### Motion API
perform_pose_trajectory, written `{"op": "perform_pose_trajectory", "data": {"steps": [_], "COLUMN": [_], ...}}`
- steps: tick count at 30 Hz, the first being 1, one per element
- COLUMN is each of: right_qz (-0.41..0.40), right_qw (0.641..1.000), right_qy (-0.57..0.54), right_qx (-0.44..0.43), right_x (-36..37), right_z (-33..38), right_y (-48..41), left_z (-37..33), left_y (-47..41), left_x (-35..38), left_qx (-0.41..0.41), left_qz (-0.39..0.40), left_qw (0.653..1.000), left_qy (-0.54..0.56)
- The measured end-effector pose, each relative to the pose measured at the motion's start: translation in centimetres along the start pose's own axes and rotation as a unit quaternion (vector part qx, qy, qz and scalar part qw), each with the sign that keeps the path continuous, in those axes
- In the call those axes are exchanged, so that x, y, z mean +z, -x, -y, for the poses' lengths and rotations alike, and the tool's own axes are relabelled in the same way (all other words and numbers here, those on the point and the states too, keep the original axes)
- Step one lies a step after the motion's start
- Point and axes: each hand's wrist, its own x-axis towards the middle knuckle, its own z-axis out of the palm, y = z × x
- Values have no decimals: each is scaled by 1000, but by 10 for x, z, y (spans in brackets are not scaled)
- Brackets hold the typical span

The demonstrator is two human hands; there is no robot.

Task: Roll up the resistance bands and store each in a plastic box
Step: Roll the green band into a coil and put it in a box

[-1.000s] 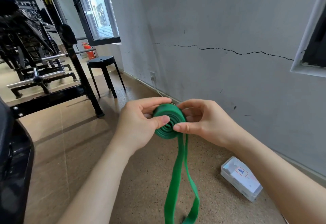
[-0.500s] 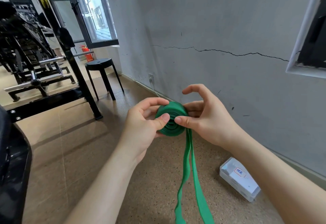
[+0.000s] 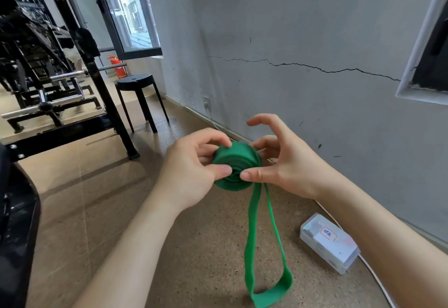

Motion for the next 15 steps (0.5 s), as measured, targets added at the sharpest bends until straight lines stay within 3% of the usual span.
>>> {"op": "perform_pose_trajectory", "data": {"steps": [4, 15], "right_qz": [-47, -120], "right_qw": [997, 990], "right_qy": [-61, -63], "right_qx": [-5, -41], "right_x": [3, 23], "right_z": [0, 0], "right_y": [-1, -3], "left_z": [-1, -1], "left_y": [-1, -1], "left_x": [-2, 8], "left_qx": [-43, -95], "left_qz": [-45, -97], "left_qw": [988, 955], "left_qy": [140, 263]}}
